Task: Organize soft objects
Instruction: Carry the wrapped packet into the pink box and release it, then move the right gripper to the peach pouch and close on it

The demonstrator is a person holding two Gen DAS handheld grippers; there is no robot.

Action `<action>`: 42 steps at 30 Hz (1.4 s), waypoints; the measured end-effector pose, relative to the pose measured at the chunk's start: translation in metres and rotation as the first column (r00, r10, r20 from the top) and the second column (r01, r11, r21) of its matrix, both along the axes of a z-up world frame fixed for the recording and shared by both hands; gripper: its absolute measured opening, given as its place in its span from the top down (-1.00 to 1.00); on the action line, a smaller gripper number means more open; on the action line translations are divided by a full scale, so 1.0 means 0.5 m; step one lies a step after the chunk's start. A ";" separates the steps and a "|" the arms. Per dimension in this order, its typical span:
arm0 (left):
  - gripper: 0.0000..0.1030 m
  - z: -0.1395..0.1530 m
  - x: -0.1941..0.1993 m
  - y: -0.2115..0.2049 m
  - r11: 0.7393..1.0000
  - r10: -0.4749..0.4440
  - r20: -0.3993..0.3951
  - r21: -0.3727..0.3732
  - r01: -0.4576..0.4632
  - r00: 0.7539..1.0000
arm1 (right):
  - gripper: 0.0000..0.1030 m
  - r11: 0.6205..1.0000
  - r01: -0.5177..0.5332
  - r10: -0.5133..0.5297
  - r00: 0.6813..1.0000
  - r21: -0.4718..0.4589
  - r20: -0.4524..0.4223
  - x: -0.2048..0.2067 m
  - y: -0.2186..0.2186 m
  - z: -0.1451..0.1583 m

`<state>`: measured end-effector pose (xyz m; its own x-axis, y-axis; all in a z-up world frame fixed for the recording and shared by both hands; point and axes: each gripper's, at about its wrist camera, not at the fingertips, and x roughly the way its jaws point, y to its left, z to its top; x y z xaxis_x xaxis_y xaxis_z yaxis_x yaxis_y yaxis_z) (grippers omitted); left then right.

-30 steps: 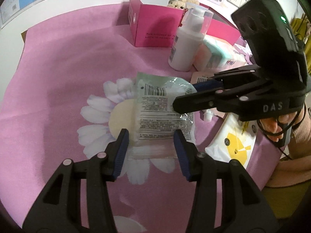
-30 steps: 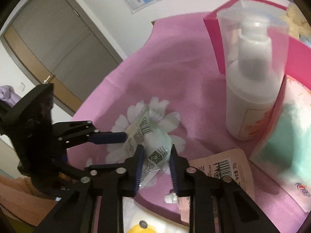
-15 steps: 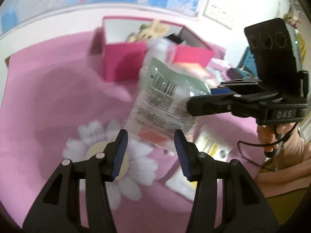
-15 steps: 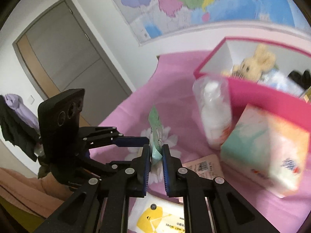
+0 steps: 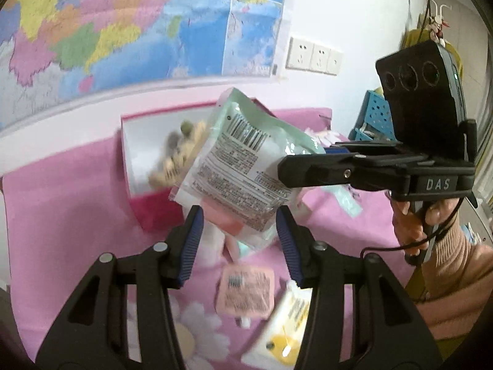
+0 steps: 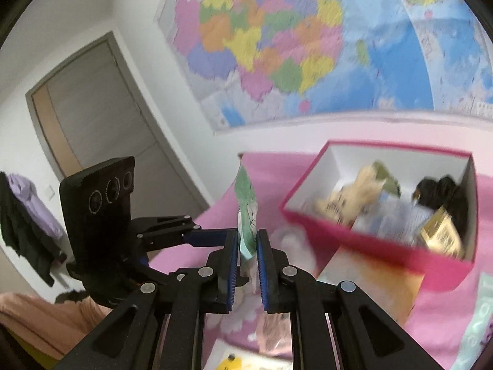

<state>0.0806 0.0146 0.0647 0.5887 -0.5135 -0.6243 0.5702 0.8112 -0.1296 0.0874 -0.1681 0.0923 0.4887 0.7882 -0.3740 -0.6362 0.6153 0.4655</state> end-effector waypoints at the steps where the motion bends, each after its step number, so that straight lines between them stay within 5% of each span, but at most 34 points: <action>1: 0.01 0.010 0.018 -0.004 1.000 0.005 0.000 -0.001 -0.005 1.000 | 0.78 1.000 0.009 -0.009 1.000 0.010 0.002 0.013 -0.004 0.005; 9: 0.02 0.030 0.128 -0.004 0.997 0.080 -0.032 0.019 -0.079 0.996 | 0.78 0.996 0.070 -0.068 0.997 0.059 -0.031 0.111 -0.016 0.007; 17: 0.09 -0.014 0.214 -0.015 0.988 0.140 -0.103 0.083 -0.132 0.985 | 0.77 0.994 0.103 -0.097 0.988 0.043 -0.121 0.217 0.003 -0.045; 22: 0.09 -0.047 0.252 -0.025 0.974 0.194 -0.126 0.140 -0.176 0.973 | 0.71 0.990 0.141 -0.141 0.974 -0.015 -0.180 0.266 0.019 -0.082; 26: 0.09 -0.068 0.270 -0.025 0.961 0.246 -0.149 0.166 -0.221 0.958 | 0.51 0.969 0.202 -0.220 0.966 -0.141 -0.133 0.262 0.030 -0.091; 30: 0.09 -0.065 0.259 -0.011 0.958 0.263 -0.130 0.155 -0.242 0.956 | 0.27 0.955 0.248 -0.266 0.959 -0.166 -0.096 0.232 0.007 -0.089; 42: -0.08 0.017 0.062 0.010 0.982 0.169 0.074 0.070 -0.174 0.983 | 0.20 0.982 0.149 -0.155 0.987 -0.119 -0.044 0.063 -0.059 -0.066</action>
<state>0.1114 0.0198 0.0730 0.7058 -0.3535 -0.6139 0.4268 0.9039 -0.0298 0.1188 -0.1974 0.0594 0.5765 0.6562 -0.4868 -0.5072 0.7545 0.4165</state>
